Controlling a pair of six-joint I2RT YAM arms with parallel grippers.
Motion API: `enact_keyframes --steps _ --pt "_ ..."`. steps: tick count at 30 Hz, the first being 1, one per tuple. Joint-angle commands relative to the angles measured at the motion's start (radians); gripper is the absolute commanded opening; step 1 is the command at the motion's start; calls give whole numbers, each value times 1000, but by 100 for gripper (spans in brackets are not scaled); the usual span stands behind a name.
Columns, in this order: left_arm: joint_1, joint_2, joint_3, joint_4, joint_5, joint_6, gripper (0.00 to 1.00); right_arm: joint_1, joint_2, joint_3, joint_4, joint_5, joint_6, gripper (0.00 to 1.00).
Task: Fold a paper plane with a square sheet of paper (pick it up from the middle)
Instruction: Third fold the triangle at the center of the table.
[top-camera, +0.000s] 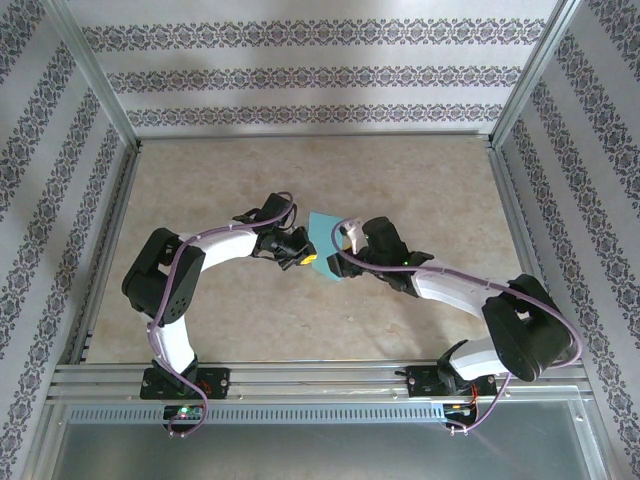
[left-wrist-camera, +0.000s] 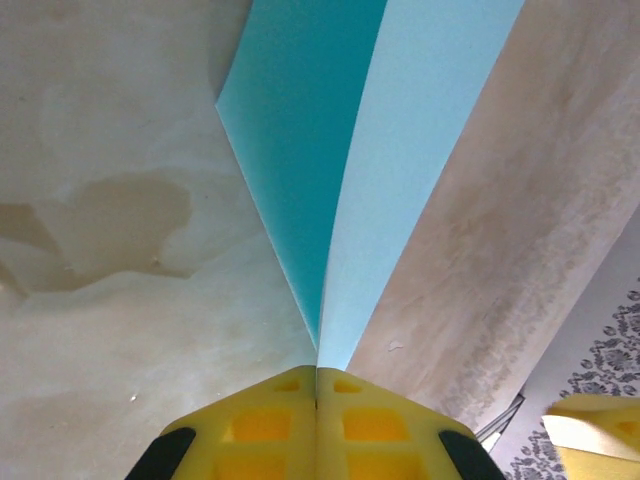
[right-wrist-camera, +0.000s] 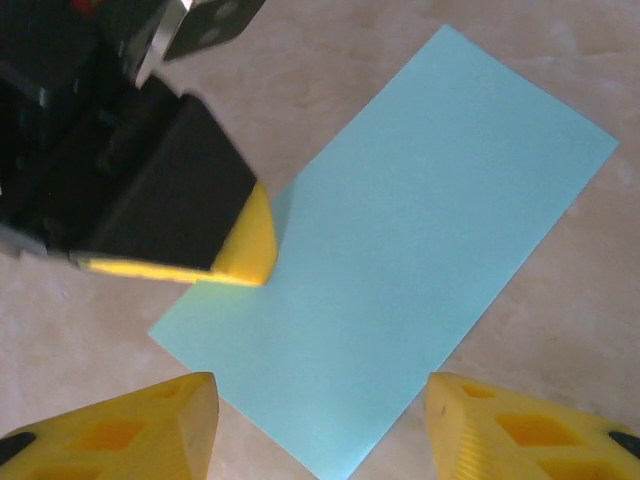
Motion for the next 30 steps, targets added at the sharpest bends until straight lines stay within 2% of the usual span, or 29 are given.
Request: enact_keyframes --steps 1,9,16,24,30 --pt "8 -37 9 3 25 -82 5 59 17 -54 144 36 -194 59" --pt "9 -34 -11 38 39 -126 5 149 136 -70 284 176 -305 59" --pt "9 -28 -12 41 44 -134 5 172 207 -72 380 262 -339 57" --pt "9 -30 -8 36 44 -138 11 175 222 -83 388 251 -372 43" --pt "12 -42 -5 8 18 -128 17 176 219 -93 385 223 -375 25"
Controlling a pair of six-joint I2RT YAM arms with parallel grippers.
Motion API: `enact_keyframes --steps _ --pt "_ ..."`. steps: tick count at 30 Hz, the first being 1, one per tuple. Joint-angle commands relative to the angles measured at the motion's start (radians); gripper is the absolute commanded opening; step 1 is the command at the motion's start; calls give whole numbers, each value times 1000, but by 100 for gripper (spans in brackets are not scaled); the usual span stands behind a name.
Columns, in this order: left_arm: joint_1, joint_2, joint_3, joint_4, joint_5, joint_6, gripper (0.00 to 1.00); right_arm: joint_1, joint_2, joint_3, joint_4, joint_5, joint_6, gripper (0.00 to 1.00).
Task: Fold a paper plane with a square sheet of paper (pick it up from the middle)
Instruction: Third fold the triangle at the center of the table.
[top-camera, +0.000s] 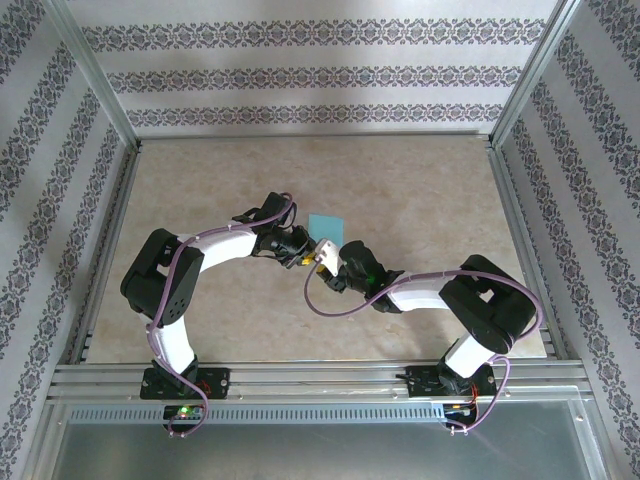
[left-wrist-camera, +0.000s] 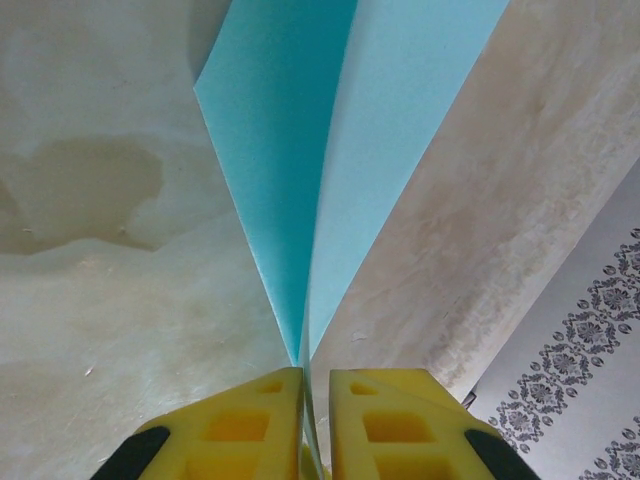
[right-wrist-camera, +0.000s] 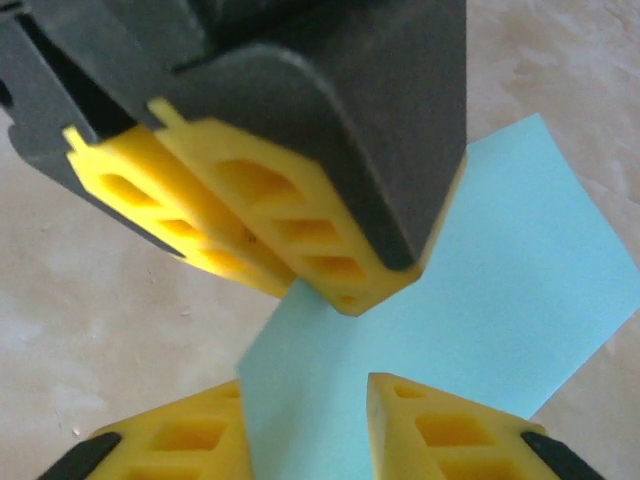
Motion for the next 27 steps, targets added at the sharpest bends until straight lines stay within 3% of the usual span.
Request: enact_keyframes --steps 1,7,13,19,27 --pt "15 -40 -1 -28 -23 -18 18 12 7 -13 18 -21 -13 23" --pt "53 -119 -28 -72 -115 17 27 8 -26 -20 -30 -126 14 14" --pt "59 -161 -6 -97 -153 113 33 -25 -53 -35 -63 -318 123 11" --pt "46 -52 60 -95 -81 198 33 -37 -35 -36 -60 -462 257 10" --pt "33 113 177 -245 -115 322 25 -61 16 -20 -39 -539 409 9"
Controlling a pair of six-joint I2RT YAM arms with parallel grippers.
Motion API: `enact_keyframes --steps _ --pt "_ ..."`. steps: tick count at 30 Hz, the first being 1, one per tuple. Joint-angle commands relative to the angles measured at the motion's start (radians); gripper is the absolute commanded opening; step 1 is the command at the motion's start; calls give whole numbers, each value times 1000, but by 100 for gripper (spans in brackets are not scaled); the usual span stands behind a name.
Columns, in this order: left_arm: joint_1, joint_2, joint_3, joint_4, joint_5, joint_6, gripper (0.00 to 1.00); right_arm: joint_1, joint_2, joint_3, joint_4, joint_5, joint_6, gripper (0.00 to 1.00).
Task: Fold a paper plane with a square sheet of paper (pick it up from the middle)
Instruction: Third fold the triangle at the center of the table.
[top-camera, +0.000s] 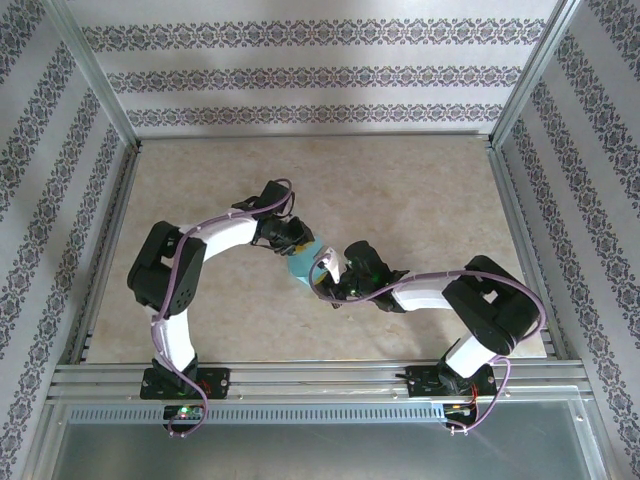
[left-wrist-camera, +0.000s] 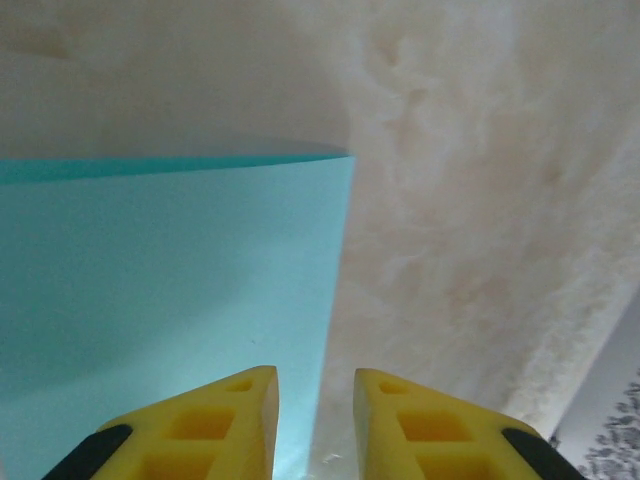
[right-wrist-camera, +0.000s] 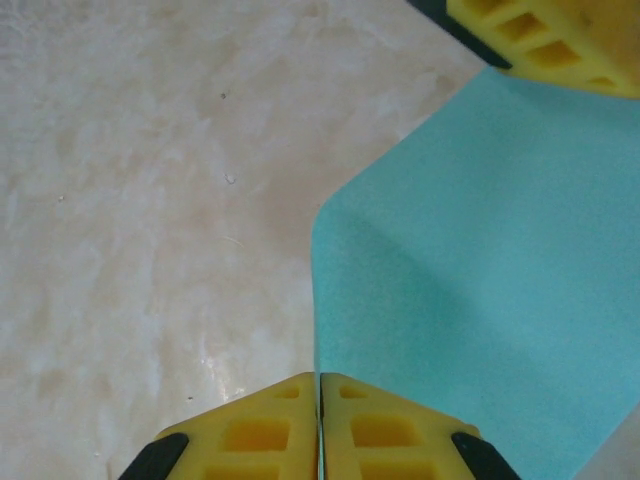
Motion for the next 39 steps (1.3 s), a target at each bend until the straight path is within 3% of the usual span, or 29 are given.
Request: enact_keyframes --steps 1,9,20,39 --pt "-11 47 51 -113 -17 97 24 -19 38 7 16 -81 106 9" --pt "-19 130 116 -207 -45 162 17 -34 93 33 20 -86 176 7" --pt "-25 190 163 -286 -77 221 16 -64 83 74 -57 -41 194 7" --pt "-39 222 186 -312 -82 249 12 -70 80 134 -176 63 193 8"
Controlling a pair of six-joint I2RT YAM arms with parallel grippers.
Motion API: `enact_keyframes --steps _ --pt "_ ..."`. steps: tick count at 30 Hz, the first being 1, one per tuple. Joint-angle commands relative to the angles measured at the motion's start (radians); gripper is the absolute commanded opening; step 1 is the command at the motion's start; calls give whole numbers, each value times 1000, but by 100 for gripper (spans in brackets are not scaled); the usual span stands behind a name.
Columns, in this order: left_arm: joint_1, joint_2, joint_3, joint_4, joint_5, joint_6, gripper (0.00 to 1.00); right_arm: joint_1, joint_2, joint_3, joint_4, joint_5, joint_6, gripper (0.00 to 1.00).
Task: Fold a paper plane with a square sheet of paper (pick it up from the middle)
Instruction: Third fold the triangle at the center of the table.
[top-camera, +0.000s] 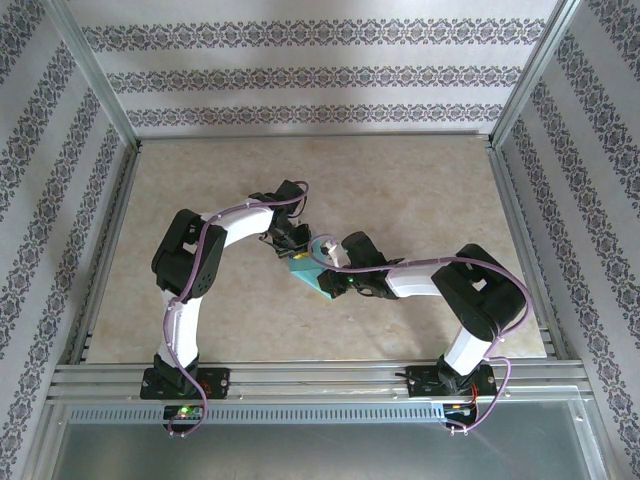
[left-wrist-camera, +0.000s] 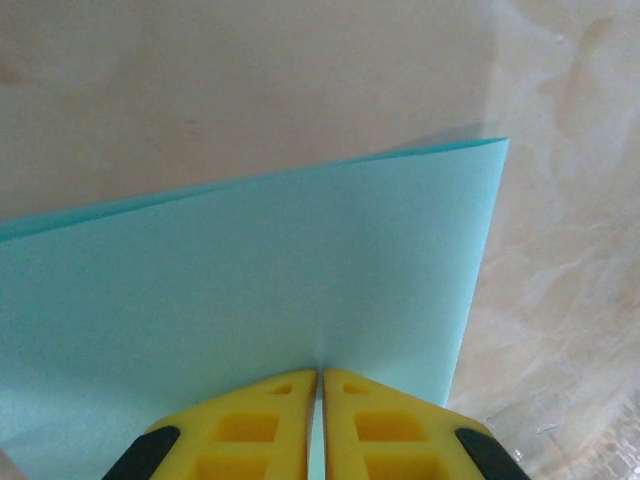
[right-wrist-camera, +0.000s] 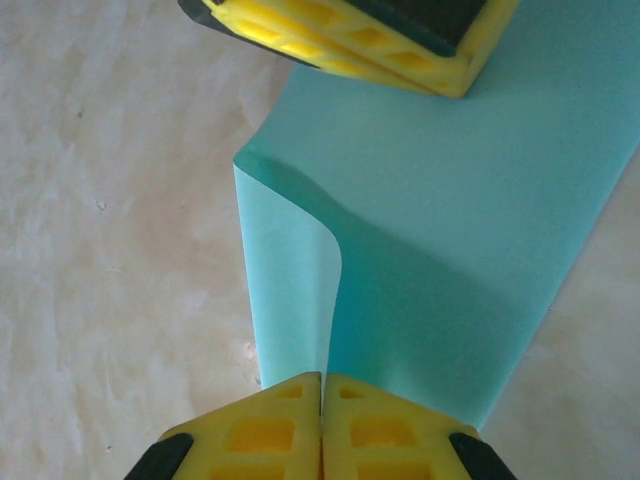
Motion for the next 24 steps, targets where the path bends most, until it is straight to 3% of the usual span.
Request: enact_keyframes --steps 1,24 --pt "-19 51 -5 -65 -35 25 12 -13 -7 27 -21 21 5 8" --pt "-21 58 -5 -66 -31 31 12 -17 31 72 -98 33 20 11"
